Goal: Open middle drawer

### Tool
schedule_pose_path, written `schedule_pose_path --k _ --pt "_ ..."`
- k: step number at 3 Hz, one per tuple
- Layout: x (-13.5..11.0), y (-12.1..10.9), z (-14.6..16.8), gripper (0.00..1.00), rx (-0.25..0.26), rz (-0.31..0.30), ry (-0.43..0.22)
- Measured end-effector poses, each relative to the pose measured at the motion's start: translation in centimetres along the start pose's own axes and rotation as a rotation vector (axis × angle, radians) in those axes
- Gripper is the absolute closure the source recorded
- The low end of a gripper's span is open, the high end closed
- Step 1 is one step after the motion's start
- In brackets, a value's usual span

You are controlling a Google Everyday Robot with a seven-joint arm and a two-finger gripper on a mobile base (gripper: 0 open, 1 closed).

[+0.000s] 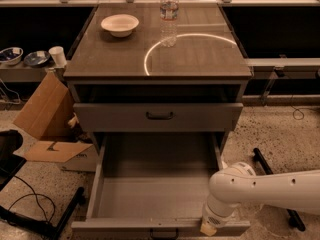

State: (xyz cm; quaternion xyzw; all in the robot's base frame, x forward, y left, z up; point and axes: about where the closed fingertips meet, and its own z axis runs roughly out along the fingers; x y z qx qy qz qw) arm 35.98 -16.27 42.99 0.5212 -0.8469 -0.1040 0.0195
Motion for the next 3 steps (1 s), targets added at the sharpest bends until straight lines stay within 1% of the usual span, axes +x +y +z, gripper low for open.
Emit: schedule_pose_path --k 1,2,3 --pt "0.0 0.0 0.0 0.18 0.0 0.0 0.0" --pt "0.0 0.0 -0.2 0.0 0.0 -0.002 -0.001" --pt "-0.1 0.9 -4.4 0.0 0.009 -0.059 -0.021"
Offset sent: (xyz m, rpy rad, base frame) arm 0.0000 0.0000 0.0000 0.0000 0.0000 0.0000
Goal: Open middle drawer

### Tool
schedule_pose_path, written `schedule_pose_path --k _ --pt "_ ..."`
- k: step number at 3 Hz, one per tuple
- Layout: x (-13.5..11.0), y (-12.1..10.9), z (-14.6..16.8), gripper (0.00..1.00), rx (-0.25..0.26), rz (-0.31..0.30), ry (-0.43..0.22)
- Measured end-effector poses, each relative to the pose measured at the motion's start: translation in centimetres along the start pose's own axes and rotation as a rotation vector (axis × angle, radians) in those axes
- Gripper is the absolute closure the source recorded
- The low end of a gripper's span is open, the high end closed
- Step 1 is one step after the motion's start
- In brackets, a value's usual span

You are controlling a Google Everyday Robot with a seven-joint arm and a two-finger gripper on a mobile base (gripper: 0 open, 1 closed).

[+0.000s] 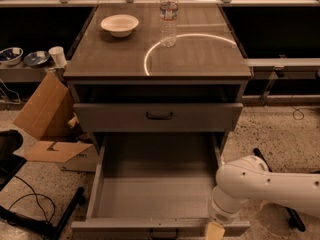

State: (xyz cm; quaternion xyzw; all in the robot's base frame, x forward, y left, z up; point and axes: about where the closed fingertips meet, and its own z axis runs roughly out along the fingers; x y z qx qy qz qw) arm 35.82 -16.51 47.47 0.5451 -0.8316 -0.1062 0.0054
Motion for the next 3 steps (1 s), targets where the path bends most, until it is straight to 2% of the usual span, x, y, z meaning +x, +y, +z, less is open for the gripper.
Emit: schedule_pose_path --k 1,2,3 --pt "-0.1 3.2 -7.6 0.0 0.006 -0.097 -0.007" --pt "-1.4 8.2 -17.2 0.0 0.073 -0.208 0.03" --pt "-2.5 10.2 -22.7 0.0 0.192 -0.229 0.108"
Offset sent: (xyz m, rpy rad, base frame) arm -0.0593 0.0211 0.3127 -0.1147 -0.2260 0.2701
